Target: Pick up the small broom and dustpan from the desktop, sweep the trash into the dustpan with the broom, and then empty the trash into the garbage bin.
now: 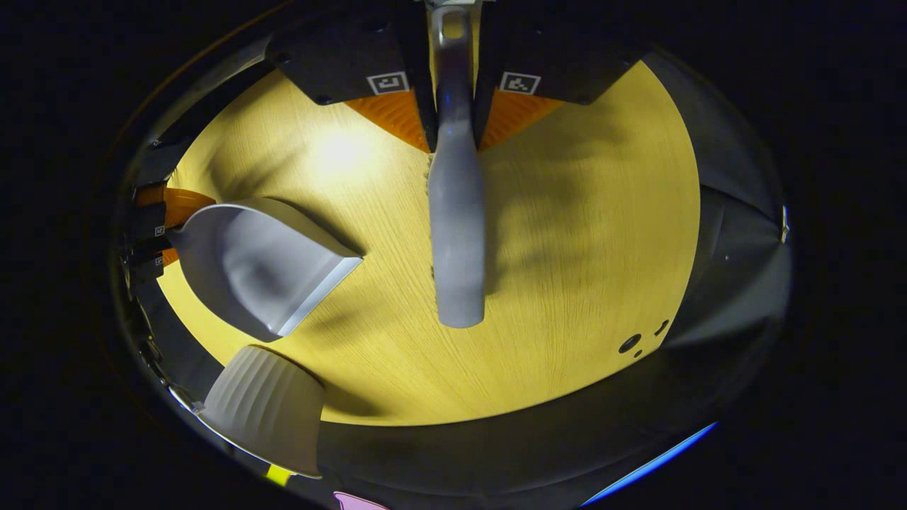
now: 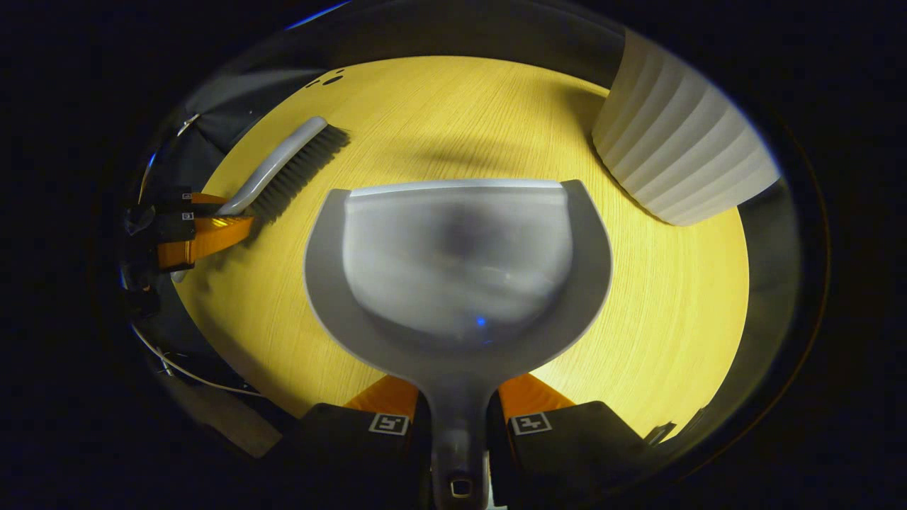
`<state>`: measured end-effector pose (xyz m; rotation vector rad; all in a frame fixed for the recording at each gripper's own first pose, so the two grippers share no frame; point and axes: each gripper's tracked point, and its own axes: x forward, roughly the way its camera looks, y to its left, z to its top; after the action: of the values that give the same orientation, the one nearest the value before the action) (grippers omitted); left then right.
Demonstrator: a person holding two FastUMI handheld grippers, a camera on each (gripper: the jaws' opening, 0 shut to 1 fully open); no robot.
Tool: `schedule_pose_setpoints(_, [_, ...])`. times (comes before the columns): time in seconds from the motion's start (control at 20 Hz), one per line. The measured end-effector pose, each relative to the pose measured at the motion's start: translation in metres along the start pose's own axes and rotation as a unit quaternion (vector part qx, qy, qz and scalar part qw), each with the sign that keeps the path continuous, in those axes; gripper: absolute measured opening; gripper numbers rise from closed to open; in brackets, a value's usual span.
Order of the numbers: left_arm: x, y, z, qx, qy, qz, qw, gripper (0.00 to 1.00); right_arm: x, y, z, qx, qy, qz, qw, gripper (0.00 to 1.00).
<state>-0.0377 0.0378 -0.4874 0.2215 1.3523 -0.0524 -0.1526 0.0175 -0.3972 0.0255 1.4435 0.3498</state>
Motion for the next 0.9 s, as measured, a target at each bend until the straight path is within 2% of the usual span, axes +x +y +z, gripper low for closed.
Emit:
schedule_pose_setpoints(0.1, [-0.007, -0.003, 0.001, -0.001, -0.004, 0.001, 1.000, 0.35, -0.003, 0.003, -0.003, 0.009, 0.003, 0.013, 1.000, 0.39])
schedule_pose_setpoints(0.15, [-0.011, -0.005, 0.000, -0.004, -0.006, 0.000, 1.000, 0.38, -0.006, 0.005, -0.002, 0.014, -0.002, 0.020, 1.000, 0.49])
schedule_pose_setpoints(0.2, [-0.015, -0.006, 0.000, -0.007, -0.007, -0.001, 1.000, 0.40, -0.008, 0.006, -0.001, 0.018, -0.001, 0.025, 1.000, 0.44])
schedule_pose_setpoints(0.25, [-0.019, -0.007, 0.002, -0.010, -0.009, -0.002, 1.000, 0.46, -0.012, 0.007, -0.001, 0.022, -0.002, 0.029, 0.999, 0.47])
schedule_pose_setpoints(0.3, [-0.022, -0.005, 0.002, -0.010, -0.012, -0.002, 1.000, 0.48, -0.017, 0.008, -0.002, 0.024, -0.002, 0.030, 0.999, 0.60])
schedule_pose_setpoints(0.35, [-0.025, -0.004, 0.002, -0.010, -0.017, 0.001, 1.000, 0.52, -0.022, 0.007, -0.002, 0.024, -0.005, 0.031, 0.999, 0.62])
schedule_pose_setpoints(0.4, [-0.030, -0.004, 0.003, -0.009, -0.021, 0.003, 1.000, 0.53, -0.027, 0.007, -0.002, 0.024, -0.010, 0.032, 0.999, 0.51])
schedule_pose_setpoints(0.65, [-0.059, 0.001, 0.011, -0.016, -0.053, 0.012, 0.998, 0.53, -0.065, 0.010, 0.008, 0.020, -0.048, 0.038, 0.998, 0.51])
schedule_pose_setpoints(0.9, [-0.108, 0.007, 0.042, -0.037, -0.137, 0.020, 0.990, 0.53, -0.120, 0.017, 0.046, 0.011, -0.152, 0.041, 0.987, 0.52])
